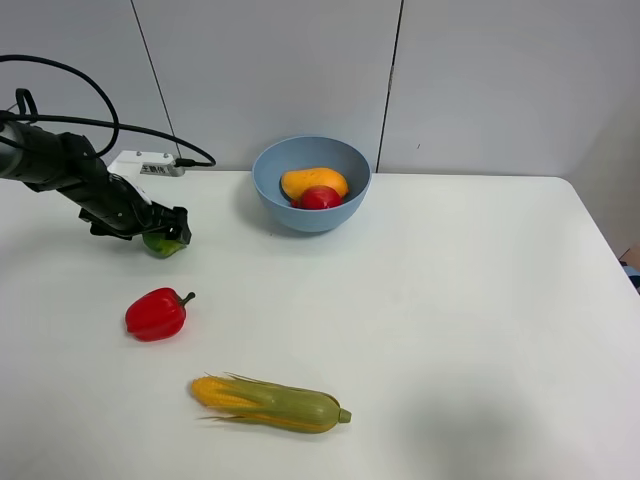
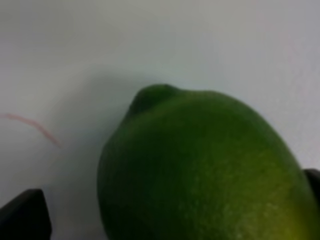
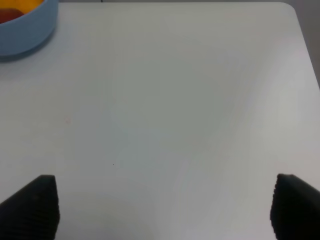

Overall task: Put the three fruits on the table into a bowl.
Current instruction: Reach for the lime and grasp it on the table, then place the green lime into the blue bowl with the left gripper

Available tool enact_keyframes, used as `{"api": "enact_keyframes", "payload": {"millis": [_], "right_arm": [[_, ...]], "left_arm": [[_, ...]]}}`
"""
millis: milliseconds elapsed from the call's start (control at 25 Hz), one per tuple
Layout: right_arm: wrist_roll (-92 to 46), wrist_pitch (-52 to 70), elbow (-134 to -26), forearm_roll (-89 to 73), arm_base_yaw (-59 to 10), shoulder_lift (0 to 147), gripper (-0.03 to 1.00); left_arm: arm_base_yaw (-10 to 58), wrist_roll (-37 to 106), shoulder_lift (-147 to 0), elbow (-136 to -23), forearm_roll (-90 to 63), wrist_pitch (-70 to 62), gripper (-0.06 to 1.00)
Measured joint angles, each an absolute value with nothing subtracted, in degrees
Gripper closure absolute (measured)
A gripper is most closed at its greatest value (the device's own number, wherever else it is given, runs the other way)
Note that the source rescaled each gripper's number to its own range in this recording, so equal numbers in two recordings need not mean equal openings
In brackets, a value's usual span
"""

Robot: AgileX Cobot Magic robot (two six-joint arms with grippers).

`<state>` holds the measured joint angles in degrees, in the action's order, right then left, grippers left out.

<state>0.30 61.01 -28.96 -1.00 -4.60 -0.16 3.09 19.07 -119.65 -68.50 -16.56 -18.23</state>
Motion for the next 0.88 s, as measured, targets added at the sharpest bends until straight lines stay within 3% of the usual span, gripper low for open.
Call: {"api": "enact_keyframes", "payload": {"millis": [80,160,280,320,360,600,880], "right_arm": [[0.3,61.0,-29.0,-1.0,-4.6,-0.2,0.52],[0.3,61.0,-29.0,-1.0,-4.6,-0.2,0.52],[0.3,61.0,-29.0,-1.0,-4.6,-0.2,0.52],[0.3,61.0,-29.0,-1.0,-4.6,-0.2,0.52],[0.3,61.0,-29.0,-1.0,-4.6,-0.2,0.52],[0.3,61.0,-29.0,-1.0,-4.6,-0.2,0.52],[0.3,61.0,-29.0,-1.0,-4.6,-0.2,0.52]], "left_arm": [[3.1,19.1,-120.5,-68.5,-16.7,-17.2,-0.04],[3.1,19.1,-120.8,-68.5,-17.4,-15.6,0.08],[3.1,19.1,-121.1,-68.5,-19.0,-14.0,0.51],[3.1,19.1,-121.1,-68.5,-19.8,-13.8,0.76],[3.1,19.0,-121.1,-68.5,-20.3,-13.8,0.94],[3.1,16.3,-121.1,-70.1,-24.4,-17.3,0.93],[6.7,12.2,-115.2,-82.4,-25.2,-25.4,0.93]]}}
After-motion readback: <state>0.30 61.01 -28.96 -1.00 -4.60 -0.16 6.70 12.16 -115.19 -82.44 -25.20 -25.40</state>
